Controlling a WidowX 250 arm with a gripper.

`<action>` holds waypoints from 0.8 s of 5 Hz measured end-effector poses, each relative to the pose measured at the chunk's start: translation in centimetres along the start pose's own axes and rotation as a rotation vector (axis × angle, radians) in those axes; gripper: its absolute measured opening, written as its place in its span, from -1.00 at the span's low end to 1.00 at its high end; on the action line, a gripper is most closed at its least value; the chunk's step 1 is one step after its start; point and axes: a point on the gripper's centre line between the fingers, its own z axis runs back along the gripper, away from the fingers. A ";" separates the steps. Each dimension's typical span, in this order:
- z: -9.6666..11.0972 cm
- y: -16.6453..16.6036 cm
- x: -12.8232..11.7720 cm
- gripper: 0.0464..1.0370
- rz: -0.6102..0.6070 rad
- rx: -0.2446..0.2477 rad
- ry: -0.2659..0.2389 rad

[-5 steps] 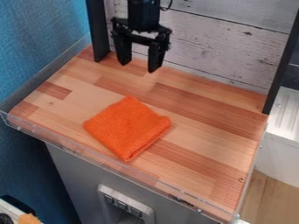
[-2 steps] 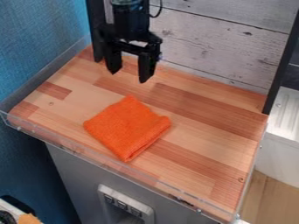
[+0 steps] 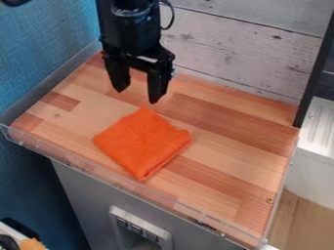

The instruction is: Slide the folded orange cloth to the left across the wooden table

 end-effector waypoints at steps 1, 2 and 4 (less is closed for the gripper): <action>-0.4 -0.1 -0.3 0.27 0.002 0.002 0.000; -0.7 -0.7 0.1 -0.35 -0.001 0.006 -0.005; -3.7 -1.8 0.2 -0.96 0.001 0.003 0.055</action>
